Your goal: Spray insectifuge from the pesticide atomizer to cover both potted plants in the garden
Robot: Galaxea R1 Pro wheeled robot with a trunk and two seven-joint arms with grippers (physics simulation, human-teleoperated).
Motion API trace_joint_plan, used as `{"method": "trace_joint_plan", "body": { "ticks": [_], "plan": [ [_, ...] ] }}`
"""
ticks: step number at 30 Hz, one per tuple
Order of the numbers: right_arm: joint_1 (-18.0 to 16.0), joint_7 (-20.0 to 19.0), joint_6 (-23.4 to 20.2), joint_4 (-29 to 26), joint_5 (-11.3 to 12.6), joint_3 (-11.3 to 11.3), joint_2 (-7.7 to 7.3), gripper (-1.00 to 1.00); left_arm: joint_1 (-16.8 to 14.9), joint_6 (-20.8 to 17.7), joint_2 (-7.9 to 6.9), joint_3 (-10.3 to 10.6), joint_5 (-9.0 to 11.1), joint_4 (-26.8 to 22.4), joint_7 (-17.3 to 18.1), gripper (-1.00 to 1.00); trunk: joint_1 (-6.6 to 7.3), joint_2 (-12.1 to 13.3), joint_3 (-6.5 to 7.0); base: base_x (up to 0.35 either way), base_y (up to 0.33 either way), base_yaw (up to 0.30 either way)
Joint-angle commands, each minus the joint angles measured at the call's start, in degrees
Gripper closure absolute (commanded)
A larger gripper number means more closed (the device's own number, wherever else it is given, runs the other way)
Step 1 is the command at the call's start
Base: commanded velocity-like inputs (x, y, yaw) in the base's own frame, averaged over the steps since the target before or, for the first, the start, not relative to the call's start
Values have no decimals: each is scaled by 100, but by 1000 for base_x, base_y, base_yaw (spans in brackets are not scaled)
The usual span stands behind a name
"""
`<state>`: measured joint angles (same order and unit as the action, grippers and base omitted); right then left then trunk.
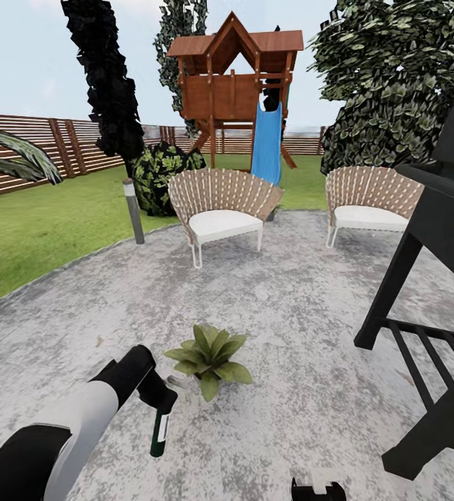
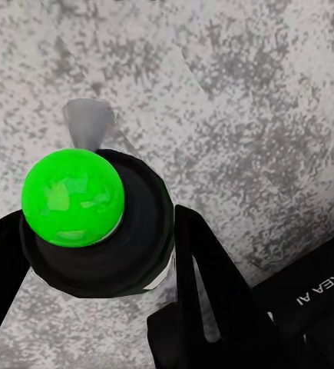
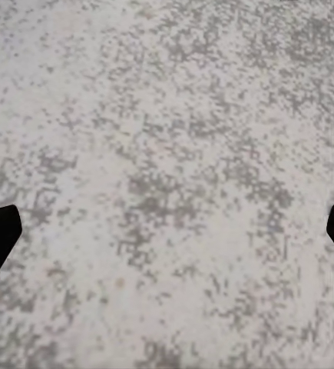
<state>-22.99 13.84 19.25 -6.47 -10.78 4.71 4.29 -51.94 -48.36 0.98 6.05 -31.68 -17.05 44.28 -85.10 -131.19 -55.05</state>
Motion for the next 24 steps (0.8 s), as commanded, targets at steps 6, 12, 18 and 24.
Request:
{"method": "trace_joint_plan", "body": {
  "ticks": [6,12,18,24],
  "plan": [
    [-3,12,14,5,-57,31,-114,-100,0,22,252,-7,-66,1,62,100,1,-2,-5,89,-26,-2],
    [-3,13,9,5,-41,39,-113,-100,0,34,253,-7,-65,14,63,100,1,-2,-5,144,-43,-62],
    [-3,20,9,5,-38,39,-113,-100,0,46,254,-7,-66,17,63,100,1,-2,-5,7,-2,-182],
    [-3,22,9,5,-38,39,-113,-100,0,46,254,-7,-64,10,63,100,1,-2,-5,113,0,-9]
  ]
}}
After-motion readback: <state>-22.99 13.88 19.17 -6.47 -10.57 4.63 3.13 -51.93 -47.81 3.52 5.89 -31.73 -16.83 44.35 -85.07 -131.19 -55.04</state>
